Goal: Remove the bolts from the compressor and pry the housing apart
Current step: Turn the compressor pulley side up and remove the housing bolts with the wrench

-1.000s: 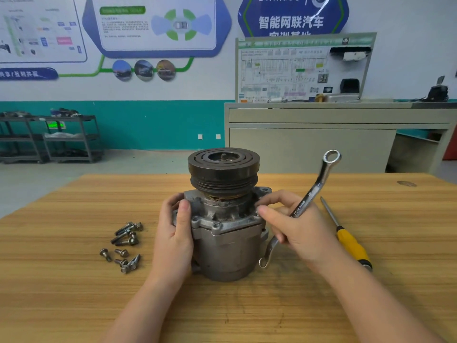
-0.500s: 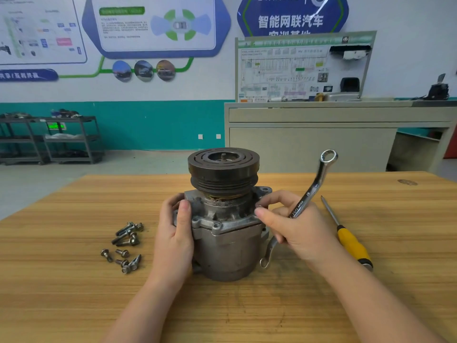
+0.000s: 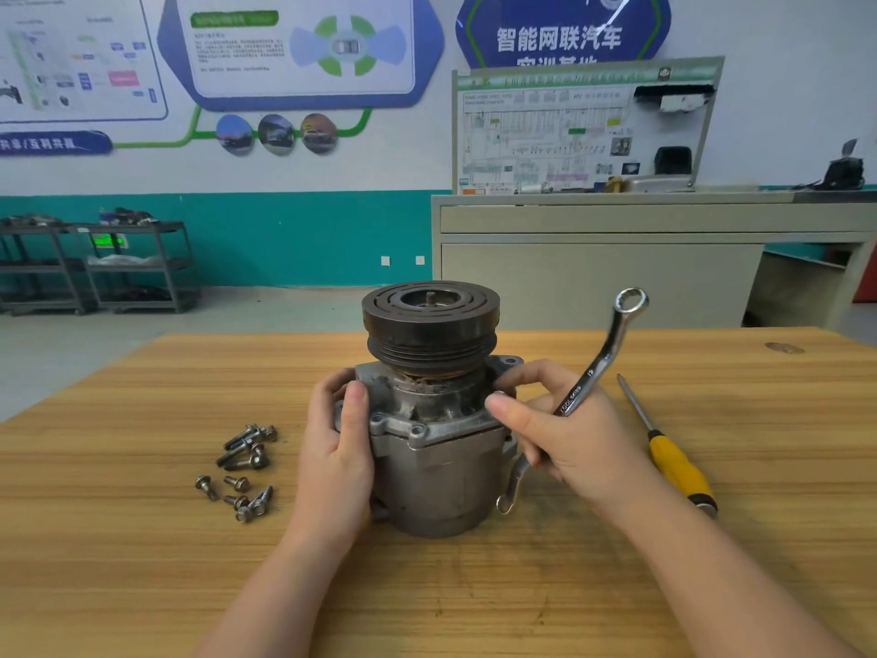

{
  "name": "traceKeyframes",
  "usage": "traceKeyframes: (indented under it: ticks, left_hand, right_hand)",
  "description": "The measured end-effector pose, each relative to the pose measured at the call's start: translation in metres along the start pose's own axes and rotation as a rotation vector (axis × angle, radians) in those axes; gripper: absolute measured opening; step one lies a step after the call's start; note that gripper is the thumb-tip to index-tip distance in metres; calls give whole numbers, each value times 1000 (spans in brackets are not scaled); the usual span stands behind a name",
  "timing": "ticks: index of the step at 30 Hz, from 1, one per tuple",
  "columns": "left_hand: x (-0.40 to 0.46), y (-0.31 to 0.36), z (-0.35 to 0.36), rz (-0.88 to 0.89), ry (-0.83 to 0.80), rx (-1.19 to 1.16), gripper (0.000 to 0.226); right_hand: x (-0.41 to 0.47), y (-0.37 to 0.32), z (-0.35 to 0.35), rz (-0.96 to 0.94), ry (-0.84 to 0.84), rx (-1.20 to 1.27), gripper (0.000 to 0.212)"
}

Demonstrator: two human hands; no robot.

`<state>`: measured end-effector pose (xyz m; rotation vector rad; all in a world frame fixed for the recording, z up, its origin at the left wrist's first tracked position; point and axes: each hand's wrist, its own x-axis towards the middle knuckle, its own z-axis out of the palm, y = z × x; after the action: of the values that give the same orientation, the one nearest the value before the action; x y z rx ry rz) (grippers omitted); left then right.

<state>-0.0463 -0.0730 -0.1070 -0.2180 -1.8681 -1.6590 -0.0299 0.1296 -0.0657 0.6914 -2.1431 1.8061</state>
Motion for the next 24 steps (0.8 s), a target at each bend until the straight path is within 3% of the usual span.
traceKeyframes:
  ticks: [5,10,12,18,21,24]
  left_hand:
    - [0,-1,0,2,-1,-12,52]
    - [0,-1,-1,-5,-2,-10,53]
    - [0,0,-1,-13,-6,-12,53]
    - [0,1,0,-13,-3,-4,52]
    - [-1,1,-1,-18,-9,-3,54]
    - [-1,3,0,-12,-2,-4,53]
  right_hand:
    - [-1,2,-2,15,-3,66,11]
    - [1,5,-2,-24,7,-6,3]
    - [1,5,-3,-13,10,51,12]
    - [1,4,-2,-13,17,0,5]
    - [1,5,-2,40,34,98,16]
    - [1,4,-1,20,38,107,8]
